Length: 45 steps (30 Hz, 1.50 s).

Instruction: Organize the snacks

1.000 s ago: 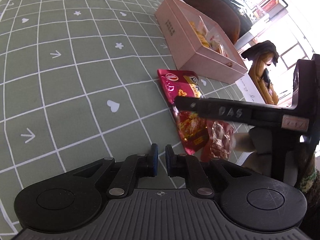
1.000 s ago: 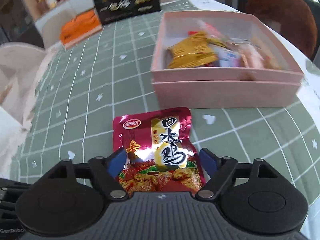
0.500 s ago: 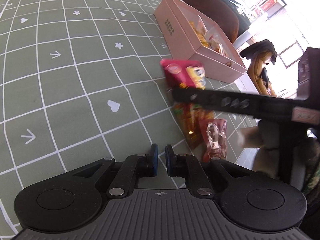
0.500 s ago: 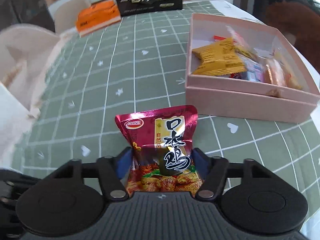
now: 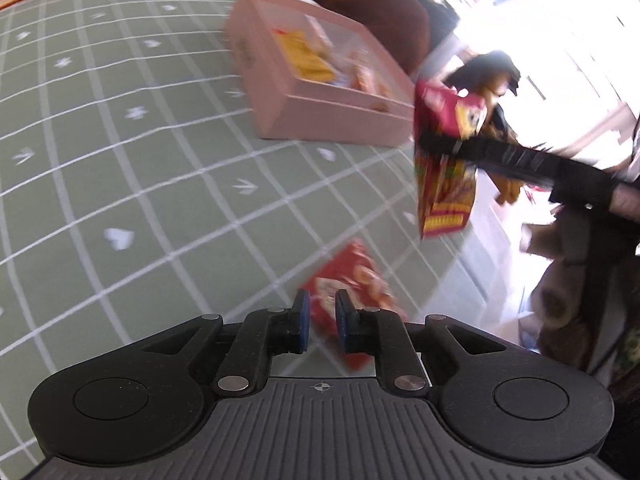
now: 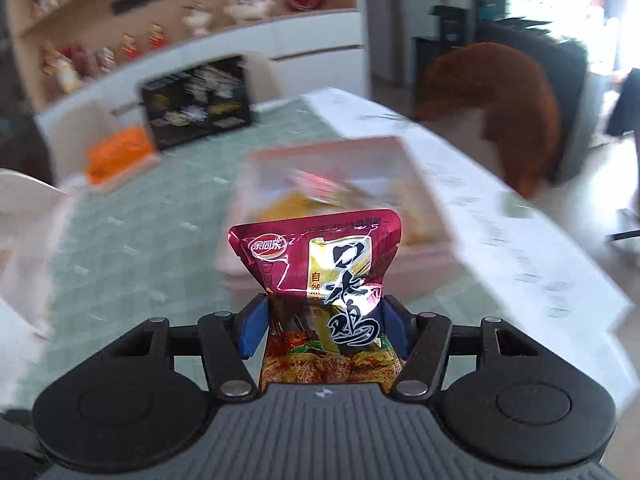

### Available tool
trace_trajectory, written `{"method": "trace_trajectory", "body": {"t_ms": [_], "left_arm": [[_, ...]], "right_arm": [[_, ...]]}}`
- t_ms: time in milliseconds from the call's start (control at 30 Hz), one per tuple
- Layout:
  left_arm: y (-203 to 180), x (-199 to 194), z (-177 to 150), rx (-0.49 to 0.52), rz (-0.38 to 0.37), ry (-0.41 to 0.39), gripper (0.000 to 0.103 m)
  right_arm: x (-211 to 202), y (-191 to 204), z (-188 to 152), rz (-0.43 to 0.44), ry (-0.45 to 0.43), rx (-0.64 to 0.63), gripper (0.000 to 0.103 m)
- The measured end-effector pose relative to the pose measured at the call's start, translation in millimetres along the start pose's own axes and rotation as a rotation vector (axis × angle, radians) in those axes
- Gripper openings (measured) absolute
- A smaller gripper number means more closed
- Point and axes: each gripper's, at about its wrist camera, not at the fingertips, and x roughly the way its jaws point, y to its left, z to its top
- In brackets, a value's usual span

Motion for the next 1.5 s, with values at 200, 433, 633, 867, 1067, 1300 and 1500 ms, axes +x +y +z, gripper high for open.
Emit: {"method": "trace_trajectory", "body": {"t_ms": [200, 433, 633, 867, 1067, 1300, 1500], "left_arm": [[-40.8, 18.5, -13.7, 0.124, 0.078, 0.057, 0.018], [-90.9, 40.7, -25.4, 0.447, 0.225, -0.033, 0.022], [-85.6, 33.4, -35.6, 0.523, 0.256, -0.059, 0.026], [-65.9, 29.0, -24.8, 0.472, 0.3, -0.079, 0.044], [-35.2, 19.9, -8.9, 0.357, 0.359, -0.103, 0.05], [-8.9, 13.7, 7.1, 0.27, 0.4, -0.1, 0.055], [4.5, 5.4, 14.2, 0.177, 0.341, -0.076, 0.05]], "right_arm": [[1.8, -38.6, -55.1, -0.098, 0.117, 0.007, 0.061], [10.0, -61.6, -82.7, -0.113, 0.149, 0.131, 0.061], [9.3, -57.9, -82.0, -0.117, 0.154, 0.113, 0.061], [11.3, -44.3, -83.4, -0.073, 0.165, 0.118, 0.061], [8.1, -25.7, -87.4, -0.038, 0.177, 0.099, 0.062], [6.9, -14.4, -89.2, -0.026, 0.179, 0.076, 0.063], [5.5, -16.3, -91.6, -0.019, 0.176, 0.088, 0.063]]}}
